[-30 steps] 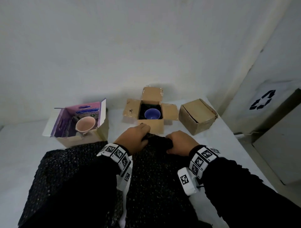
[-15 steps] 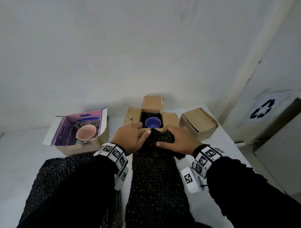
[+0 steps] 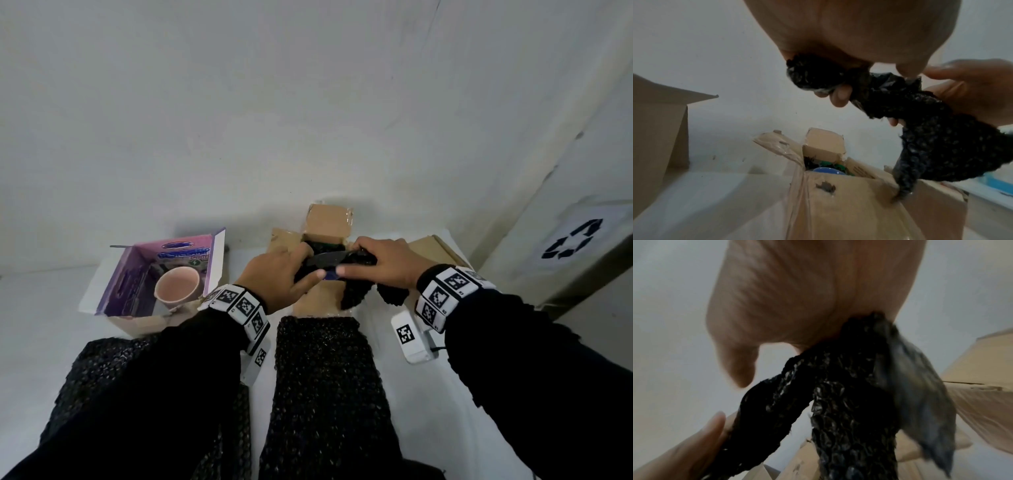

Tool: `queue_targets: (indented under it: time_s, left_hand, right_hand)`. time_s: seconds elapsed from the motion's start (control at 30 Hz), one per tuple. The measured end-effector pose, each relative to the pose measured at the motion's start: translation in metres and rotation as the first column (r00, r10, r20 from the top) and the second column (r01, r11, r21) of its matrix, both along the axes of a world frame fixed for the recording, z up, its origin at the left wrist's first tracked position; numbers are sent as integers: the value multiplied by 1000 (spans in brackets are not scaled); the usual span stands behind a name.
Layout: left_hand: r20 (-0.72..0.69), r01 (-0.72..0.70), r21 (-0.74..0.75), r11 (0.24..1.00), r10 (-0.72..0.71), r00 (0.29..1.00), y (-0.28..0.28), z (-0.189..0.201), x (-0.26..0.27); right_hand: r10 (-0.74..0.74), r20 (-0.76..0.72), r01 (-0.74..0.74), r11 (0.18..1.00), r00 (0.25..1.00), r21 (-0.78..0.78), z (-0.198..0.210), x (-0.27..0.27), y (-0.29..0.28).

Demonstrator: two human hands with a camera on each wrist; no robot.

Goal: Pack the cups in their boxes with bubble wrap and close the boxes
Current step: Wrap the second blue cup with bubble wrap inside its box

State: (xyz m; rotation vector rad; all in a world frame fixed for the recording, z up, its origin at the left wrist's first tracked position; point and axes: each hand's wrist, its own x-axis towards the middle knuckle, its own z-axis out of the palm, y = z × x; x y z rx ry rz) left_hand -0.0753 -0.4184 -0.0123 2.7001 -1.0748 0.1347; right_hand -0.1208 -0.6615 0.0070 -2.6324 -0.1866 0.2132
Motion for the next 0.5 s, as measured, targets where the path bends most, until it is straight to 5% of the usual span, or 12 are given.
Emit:
queue_targets:
  time_s: [0.13,0.33,0.5]
  left_hand:
    - [-21,35,-127,991,-38,999,-1,-6,27]
    - [-25,-49,34,998,50,998,-1,-20,50]
    - [-13,53,193,980,-52,999,-11,-49,48]
  right_hand:
    - [-40,30,41,999,999,-25,-5,34,-2]
    - [9,151,11,991,989,-130,-32,63,-5]
    - [146,156,-98,956,977,-276,-58,70,-2]
